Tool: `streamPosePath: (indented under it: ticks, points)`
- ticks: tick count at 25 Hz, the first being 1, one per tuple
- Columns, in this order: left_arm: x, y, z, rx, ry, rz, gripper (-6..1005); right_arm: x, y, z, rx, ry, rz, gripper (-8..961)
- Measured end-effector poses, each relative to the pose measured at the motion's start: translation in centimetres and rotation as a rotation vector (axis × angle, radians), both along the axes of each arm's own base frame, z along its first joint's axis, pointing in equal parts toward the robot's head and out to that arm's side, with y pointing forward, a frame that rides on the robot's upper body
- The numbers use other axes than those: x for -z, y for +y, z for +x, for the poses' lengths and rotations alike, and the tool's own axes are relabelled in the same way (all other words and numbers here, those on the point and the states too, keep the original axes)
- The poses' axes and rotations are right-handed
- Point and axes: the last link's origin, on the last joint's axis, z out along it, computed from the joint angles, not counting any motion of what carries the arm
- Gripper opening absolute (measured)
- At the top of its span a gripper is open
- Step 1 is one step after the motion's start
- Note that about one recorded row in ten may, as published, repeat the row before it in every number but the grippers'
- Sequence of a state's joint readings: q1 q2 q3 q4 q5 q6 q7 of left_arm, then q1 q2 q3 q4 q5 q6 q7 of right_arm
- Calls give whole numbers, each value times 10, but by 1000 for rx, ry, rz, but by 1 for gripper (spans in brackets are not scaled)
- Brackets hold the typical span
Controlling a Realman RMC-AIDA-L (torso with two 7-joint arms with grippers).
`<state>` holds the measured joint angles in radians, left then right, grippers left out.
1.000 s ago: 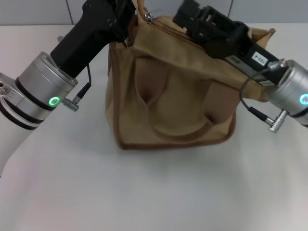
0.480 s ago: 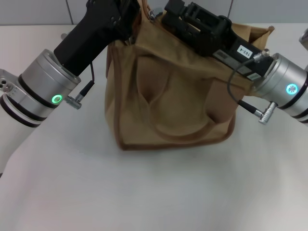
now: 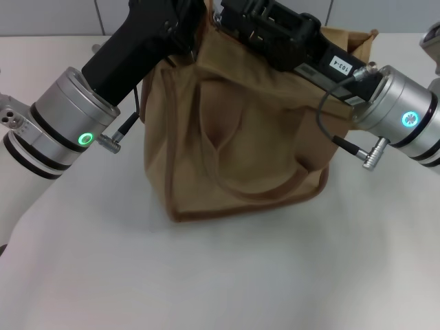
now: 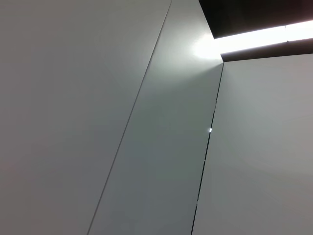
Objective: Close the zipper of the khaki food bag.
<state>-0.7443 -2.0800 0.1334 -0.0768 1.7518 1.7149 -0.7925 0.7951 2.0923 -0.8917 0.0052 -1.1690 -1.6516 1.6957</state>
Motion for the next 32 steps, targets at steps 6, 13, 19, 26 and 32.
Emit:
streamPosePath:
  ticks: [6, 13, 19, 26, 32]
  points:
    - [0, 0, 0, -1, 4, 4, 22, 1, 2, 8, 44, -25, 26, 507]
    - [-1, 1, 1, 2, 0, 8, 22, 4, 8, 2, 52, -24, -13, 508]
    - [-1, 1, 2, 4, -3, 10, 22, 0, 2, -3, -5, -3, -4, 507]
    - [-1, 1, 1, 3, -2, 9, 22, -22, -22, 8, -102, 77, 155, 507]
    - [-1, 0, -1, -3, 0, 11, 21, -27, -31, 20, -130, 47, 252, 506]
